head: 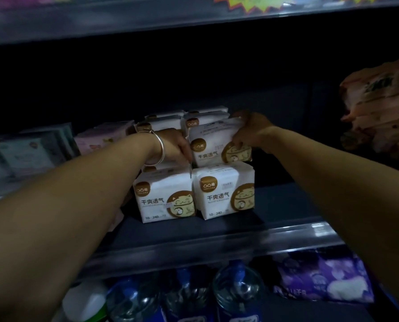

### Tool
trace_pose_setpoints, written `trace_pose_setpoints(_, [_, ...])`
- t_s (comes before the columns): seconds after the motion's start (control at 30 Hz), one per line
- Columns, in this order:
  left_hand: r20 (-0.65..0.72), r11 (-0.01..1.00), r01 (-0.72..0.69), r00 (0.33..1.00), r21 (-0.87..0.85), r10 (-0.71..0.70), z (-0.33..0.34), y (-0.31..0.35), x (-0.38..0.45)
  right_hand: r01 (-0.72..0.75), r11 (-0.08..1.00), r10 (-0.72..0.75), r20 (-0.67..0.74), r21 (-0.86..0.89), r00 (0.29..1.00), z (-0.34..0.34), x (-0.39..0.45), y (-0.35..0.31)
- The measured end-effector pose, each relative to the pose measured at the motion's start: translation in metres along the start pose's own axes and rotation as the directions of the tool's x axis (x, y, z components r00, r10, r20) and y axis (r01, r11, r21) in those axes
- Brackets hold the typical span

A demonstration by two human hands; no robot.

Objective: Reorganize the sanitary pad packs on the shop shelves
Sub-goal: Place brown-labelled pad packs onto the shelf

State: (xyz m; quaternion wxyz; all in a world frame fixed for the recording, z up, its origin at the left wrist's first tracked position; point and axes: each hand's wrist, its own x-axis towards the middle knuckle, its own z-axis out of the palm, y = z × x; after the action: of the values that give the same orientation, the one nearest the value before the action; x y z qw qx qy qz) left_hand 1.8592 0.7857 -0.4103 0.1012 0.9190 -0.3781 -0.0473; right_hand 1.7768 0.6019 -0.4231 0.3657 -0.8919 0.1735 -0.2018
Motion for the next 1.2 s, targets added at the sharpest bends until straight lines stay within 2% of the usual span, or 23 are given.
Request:
trace_pose_setpoints(0.07, [0.007, 1.0, 0.019, 1.0, 0.001, -0.019, 0.003, -0.005, 0.002, -0.027, 1.0, 0.028, 0.074, -0.016, 0.997, 0.009, -0.001, 0.001])
trace_pose_setpoints(0.17, [0.022, 0.999, 0.046, 0.999, 0.006, -0.047, 0.005, -0.014, 0.004, -0.027, 0.989, 0.063, 0.243, -0.147, 0.968, 0.028, -0.008, 0.007])
trace_pose_setpoints(0.23, [0.037, 0.999, 0.047, 0.998, 0.008, -0.048, 0.006, -0.016, 0.003, -0.047, 0.986, 0.091, 0.273, -0.162, 0.958, 0.036, -0.01, 0.012])
trace_pose_setpoints(0.33, [0.056, 0.998, 0.057, 0.997, 0.005, -0.057, 0.006, -0.016, 0.001, -0.076, 0.992, 0.097, 0.24, -0.095, 0.966, 0.035, -0.016, 0.008])
trace_pose_setpoints(0.4, [0.058, 0.999, 0.052, 0.997, 0.005, -0.052, 0.008, -0.014, -0.001, -0.022, 0.999, 0.03, 0.254, -0.033, 0.967, 0.029, -0.023, 0.003])
trace_pose_setpoints(0.47, [0.065, 0.999, 0.041, 0.997, 0.018, -0.042, 0.011, -0.012, -0.004, 0.069, 0.997, -0.059, 0.369, -0.015, 0.928, 0.022, -0.034, -0.003])
trace_pose_setpoints(0.63, [0.059, 0.999, 0.0, 0.998, 0.034, -0.002, 0.015, -0.005, -0.016, 0.148, 0.956, 0.008, 0.521, -0.255, 0.853, 0.021, -0.042, -0.002])
trace_pose_setpoints(0.83, [0.052, 0.998, -0.013, 0.999, 0.067, 0.009, 0.021, -0.001, -0.021, 0.171, 0.934, -0.014, 0.444, -0.315, 0.896, 0.022, -0.047, 0.0])
trace_pose_setpoints(1.07, [0.018, 0.996, -0.045, 0.999, 0.073, 0.044, 0.031, 0.008, -0.017, 0.199, 0.9, -0.018, 0.424, -0.389, 0.906, 0.021, -0.055, 0.002])
trace_pose_setpoints(1.2, [-0.106, 0.995, -0.071, 0.991, 0.064, 0.078, 0.041, 0.018, -0.019, 0.158, 0.95, -0.061, 0.333, -0.271, 0.941, 0.014, -0.068, 0.014])
